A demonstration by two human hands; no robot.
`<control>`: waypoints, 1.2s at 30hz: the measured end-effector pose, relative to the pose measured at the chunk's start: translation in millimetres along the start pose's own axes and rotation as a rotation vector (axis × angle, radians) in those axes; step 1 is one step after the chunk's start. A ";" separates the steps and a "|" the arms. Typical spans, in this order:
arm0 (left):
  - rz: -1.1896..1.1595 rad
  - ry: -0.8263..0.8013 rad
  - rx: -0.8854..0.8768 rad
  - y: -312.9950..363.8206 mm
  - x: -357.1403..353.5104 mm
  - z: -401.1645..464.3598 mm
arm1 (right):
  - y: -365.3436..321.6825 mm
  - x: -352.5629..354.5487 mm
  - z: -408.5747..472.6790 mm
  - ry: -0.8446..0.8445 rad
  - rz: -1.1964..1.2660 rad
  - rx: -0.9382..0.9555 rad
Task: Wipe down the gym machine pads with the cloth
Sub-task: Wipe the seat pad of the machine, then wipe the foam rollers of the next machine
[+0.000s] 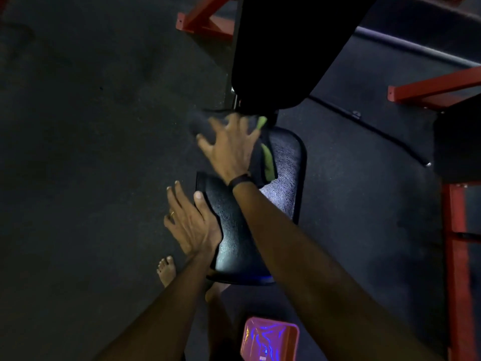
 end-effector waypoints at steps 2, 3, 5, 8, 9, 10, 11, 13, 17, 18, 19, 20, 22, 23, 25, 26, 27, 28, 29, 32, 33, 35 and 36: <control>-0.017 -0.002 0.012 -0.6 1.9 1.7 | -10.8 0.6 -24.1 -0.038 0.002 0.201; -0.024 -0.007 0.025 -1.3 2.1 2.3 | 7.1 5.7 -27.5 -0.016 0.006 0.226; -0.034 -0.029 0.041 -3.1 1.3 1.0 | 76.3 14.7 -22.8 0.020 -0.002 -0.024; -0.037 -0.032 0.017 -1.9 -0.6 1.0 | 142.4 33.1 -36.2 0.088 0.019 -0.616; -0.042 -0.034 0.014 -2.3 -1.5 0.8 | 119.4 31.5 -38.2 0.085 0.005 -0.540; -0.049 -0.035 0.014 -3.1 -2.5 0.3 | 81.0 25.9 -40.8 0.062 0.014 -0.330; -0.059 -0.036 0.020 -3.9 -2.8 0.2 | 38.1 17.0 -52.3 0.011 0.053 -0.063; -0.097 -0.030 0.035 -4.8 -1.0 1.7 | -2.4 5.0 -82.8 -0.078 0.068 0.309; -0.184 -0.046 0.022 -4.5 2.0 -1.0 | 123.9 28.3 -63.9 0.045 0.001 -0.241; -0.194 -0.043 0.010 -2.2 2.3 -1.5 | 146.9 36.6 -71.1 0.084 0.030 -0.477; -0.213 -0.051 0.008 -2.1 2.3 -1.1 | 144.7 39.7 -85.0 0.100 0.014 -0.599; -0.247 -0.060 0.018 -2.5 2.7 -2.0 | 121.1 40.1 -97.4 0.090 -0.035 -0.564; -0.384 -0.064 0.031 -6.6 8.2 -2.3 | 52.1 30.7 -129.6 0.043 0.040 -0.212; -0.474 -0.043 0.003 -9.0 16.3 -2.9 | 24.5 28.7 -153.2 0.004 0.079 -0.012; -0.559 0.000 -0.045 -23.5 30.5 -7.4 | 26.8 31.3 -174.4 -0.031 0.051 0.230; -0.578 0.011 -0.047 -35.4 38.8 -8.9 | 50.2 34.5 -172.2 -0.012 0.028 0.201; -0.590 0.014 -0.034 -46.8 45.8 -8.6 | 83.4 40.2 -166.0 0.012 0.012 0.026; -0.589 0.014 -0.025 -56.7 53.5 -6.9 | 115.6 46.8 -163.8 0.040 0.027 -0.217; -0.576 0.006 -0.028 -61.3 59.5 -5.0 | 138.3 51.3 -168.7 0.082 0.056 -0.452; -0.533 -0.046 -0.049 -67.8 76.0 1.5 | 102.3 49.2 -202.7 0.111 -0.025 -0.628; -0.522 -0.082 -0.053 -68.6 78.8 1.5 | 74.7 45.8 -214.9 0.097 -0.052 -0.542; -0.486 -0.212 -0.039 -73.0 74.3 1.0 | 27.3 37.9 -234.5 0.025 -0.020 -0.343; -0.468 -0.306 -0.019 -74.9 68.3 2.1 | 11.7 33.1 -239.3 -0.020 -0.004 -0.274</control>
Point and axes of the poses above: each hand's wrist, its own z-axis towards the middle knuckle, its own x-axis out of the back of the hand, y = z × x, the point moved 9 cm from there along z, towards the middle knuckle, and after that the axes turned 6 degrees about z, right-handed, at the moved point
